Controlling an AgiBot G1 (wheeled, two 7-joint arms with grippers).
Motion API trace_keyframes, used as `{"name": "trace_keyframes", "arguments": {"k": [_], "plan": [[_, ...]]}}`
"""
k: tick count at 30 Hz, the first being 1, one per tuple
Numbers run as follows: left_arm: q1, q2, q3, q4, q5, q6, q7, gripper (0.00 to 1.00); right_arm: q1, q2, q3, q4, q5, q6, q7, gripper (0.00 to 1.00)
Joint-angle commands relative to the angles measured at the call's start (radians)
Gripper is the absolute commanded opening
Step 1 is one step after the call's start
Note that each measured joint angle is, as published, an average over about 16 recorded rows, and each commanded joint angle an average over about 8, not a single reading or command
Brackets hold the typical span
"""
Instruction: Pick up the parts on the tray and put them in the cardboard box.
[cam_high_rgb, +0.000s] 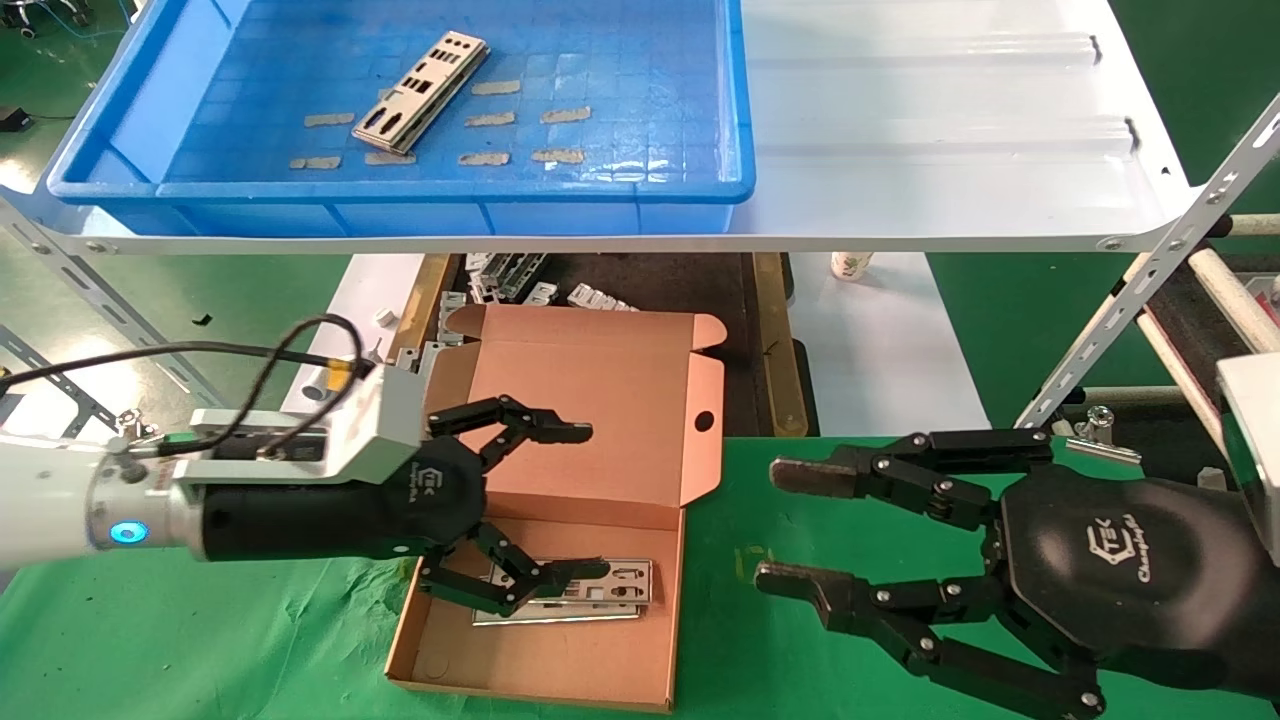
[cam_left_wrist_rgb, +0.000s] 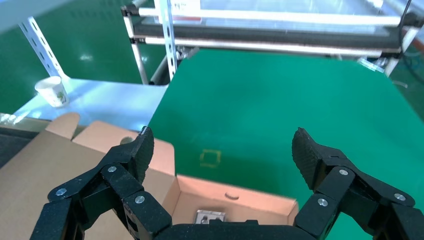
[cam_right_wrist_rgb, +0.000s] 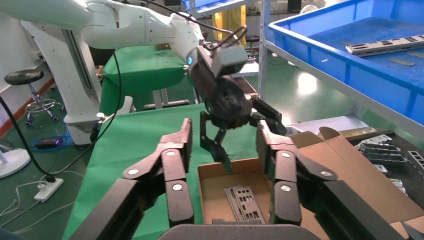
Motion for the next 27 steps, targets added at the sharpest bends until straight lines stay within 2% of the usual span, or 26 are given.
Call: {"name": "trace_keyframes", "arguments": {"k": [1, 27], "plan": [[0.019, -0.017, -0.024, -0.037, -0.012, 0.000, -0.024, 1.00, 0.000, 0.000, 0.000, 0.000, 0.000, 0.000, 0.000, 1.00], [0.273, -0.240, -0.334, -0.522, -0.172, -0.004, -0.343, 1.00, 0.000, 0.000, 0.000, 0.000, 0.000, 0.000, 0.000, 1.00]]}}
